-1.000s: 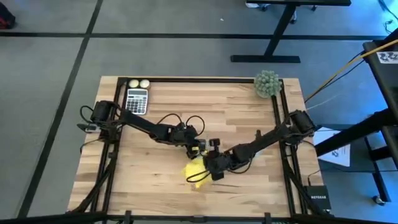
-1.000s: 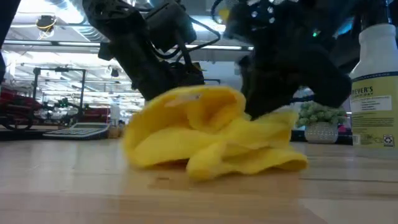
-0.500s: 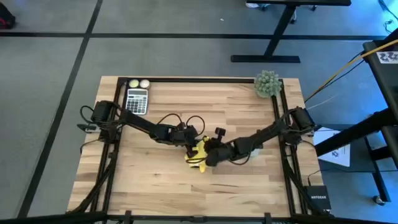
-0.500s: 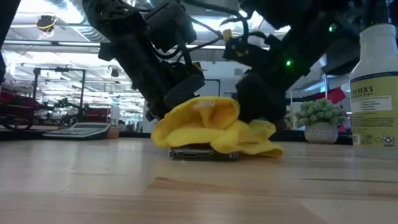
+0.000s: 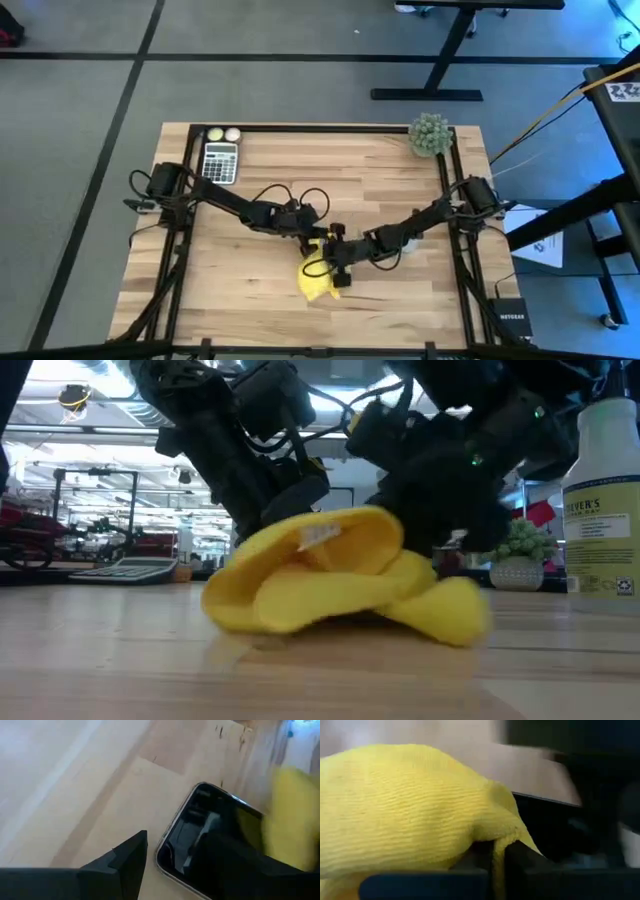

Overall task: Apply microfiber cloth
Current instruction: Wipe the front of the black cellphone with a yellow microfiber towel

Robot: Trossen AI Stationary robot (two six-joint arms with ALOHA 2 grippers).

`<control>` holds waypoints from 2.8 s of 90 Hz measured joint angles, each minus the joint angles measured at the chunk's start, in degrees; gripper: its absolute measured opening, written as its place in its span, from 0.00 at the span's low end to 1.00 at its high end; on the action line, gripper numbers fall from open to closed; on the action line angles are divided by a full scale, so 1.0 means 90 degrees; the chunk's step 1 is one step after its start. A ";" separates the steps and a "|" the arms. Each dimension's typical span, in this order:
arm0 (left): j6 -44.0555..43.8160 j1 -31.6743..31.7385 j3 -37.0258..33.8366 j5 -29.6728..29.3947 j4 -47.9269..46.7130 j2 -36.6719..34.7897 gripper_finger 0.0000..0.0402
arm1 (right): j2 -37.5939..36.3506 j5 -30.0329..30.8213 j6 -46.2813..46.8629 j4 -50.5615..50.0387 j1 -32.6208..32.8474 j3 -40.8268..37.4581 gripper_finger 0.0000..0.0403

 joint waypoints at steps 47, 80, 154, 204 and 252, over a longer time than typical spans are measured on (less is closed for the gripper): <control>0.0084 -0.0022 0.0362 0.0050 -0.1299 -0.0329 0.47 | -0.1158 0.0581 0.0196 -0.2817 0.0363 0.0349 0.00; -0.0873 -0.0888 0.0448 0.0135 -0.2883 -0.0849 0.47 | -0.1137 0.1714 0.0261 -0.1754 0.0093 -0.0652 0.00; -0.0366 -0.1428 0.0138 -0.0132 -0.1285 -0.0112 0.47 | -0.0607 0.0530 -0.0148 0.0455 0.0016 -0.1085 0.00; 0.0433 -0.0861 0.0114 -0.0300 -0.0829 -0.0147 0.48 | 0.0102 -0.0569 -0.0325 0.1021 0.0029 -0.0528 0.00; -0.1221 -0.2085 0.0121 -0.0835 -0.0848 -0.0394 0.48 | -0.1898 0.0338 -0.1281 -0.2007 -0.0364 0.0163 0.00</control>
